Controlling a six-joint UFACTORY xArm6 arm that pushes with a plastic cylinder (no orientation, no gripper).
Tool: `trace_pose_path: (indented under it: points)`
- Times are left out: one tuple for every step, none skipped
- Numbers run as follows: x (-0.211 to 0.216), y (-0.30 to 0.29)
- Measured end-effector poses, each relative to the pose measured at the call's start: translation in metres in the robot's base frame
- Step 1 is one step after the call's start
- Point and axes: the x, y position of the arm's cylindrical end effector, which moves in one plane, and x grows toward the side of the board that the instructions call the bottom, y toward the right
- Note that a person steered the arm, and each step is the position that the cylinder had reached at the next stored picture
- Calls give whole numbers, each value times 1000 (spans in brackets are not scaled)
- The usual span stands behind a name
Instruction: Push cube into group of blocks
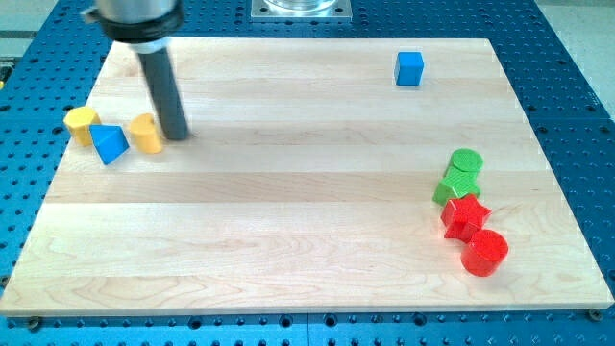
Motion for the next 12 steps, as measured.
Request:
trace_pose_path:
  points:
    - [1,2]
    - [5,81]
    - [-13,206]
    - [-31,335]
    - [-54,447]
    - [-108,459]
    - [-138,385]
    - [-115,255]
    - [-46,122]
    - [-36,129]
    - [-31,38]
    - [-26,5]
